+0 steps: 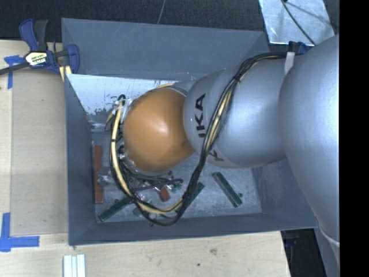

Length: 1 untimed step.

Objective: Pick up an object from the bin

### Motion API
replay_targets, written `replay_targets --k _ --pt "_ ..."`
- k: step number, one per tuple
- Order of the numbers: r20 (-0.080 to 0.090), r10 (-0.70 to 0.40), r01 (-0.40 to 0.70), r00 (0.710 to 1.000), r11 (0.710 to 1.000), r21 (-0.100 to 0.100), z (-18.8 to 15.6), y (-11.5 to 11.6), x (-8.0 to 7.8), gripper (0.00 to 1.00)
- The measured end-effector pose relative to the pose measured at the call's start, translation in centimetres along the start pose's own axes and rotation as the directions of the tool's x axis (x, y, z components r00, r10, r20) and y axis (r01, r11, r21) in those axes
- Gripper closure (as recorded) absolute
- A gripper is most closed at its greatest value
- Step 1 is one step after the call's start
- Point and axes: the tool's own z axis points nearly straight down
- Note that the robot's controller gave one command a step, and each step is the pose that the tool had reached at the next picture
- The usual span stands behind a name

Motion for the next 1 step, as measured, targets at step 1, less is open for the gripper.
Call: replay_targets --k 1 --pt "-0.001 -0.017 0.017 1.0 1.0 -0.001 4.19 0.1 0.32 0.0"
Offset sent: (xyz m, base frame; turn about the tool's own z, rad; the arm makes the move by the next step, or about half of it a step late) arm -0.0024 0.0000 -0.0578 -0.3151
